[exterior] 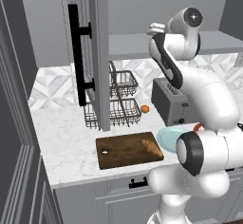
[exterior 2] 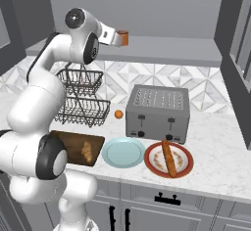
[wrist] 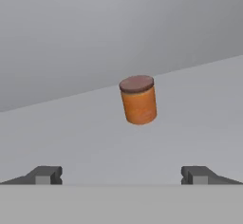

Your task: From the different types of pastries on the counter, select a croissant and place it on the cutting board. Then retrieve a jar of jam from the cabinet and place it alongside the croissant on the cutting board.

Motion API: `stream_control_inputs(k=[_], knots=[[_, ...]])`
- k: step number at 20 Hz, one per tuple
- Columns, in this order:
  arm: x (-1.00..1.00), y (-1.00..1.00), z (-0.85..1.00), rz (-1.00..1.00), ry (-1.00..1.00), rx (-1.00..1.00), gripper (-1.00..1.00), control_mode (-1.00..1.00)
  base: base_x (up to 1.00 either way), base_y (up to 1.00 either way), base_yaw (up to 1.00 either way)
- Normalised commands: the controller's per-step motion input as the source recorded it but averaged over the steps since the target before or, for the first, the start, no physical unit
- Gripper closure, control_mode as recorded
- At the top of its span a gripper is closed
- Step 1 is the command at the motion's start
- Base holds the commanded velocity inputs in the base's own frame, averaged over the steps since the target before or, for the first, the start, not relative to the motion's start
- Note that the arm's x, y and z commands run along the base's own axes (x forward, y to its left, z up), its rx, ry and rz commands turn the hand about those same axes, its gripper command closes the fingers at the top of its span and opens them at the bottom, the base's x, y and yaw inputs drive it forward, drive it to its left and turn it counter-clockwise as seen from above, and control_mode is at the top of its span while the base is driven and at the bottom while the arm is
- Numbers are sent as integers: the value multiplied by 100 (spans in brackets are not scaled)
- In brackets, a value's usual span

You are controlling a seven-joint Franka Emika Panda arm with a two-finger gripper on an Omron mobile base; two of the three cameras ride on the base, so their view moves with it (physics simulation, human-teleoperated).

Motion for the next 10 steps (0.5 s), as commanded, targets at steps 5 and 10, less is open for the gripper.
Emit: stream_control_inputs(k=[5, 10], knots=[[57, -28, 1, 3, 4, 0, -100, -100, 0, 0, 0], [45, -18, -8, 8, 2, 0, -100, -100, 0, 0, 0]])
